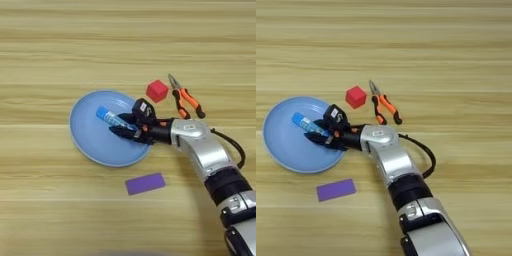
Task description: Move the objects on the table
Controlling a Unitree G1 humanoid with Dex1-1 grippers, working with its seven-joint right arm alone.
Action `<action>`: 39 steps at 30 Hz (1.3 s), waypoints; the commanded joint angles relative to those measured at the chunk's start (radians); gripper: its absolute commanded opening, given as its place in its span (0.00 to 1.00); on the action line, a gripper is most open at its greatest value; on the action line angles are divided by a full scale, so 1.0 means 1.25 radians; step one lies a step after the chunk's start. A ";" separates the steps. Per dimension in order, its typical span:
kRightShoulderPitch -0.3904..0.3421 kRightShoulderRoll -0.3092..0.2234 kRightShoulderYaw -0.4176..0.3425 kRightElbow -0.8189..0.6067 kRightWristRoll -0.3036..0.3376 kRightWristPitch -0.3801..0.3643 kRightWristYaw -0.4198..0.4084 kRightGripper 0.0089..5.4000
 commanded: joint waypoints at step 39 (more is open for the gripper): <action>0.023 -0.247 -0.074 -0.422 0.269 0.075 0.363 0.99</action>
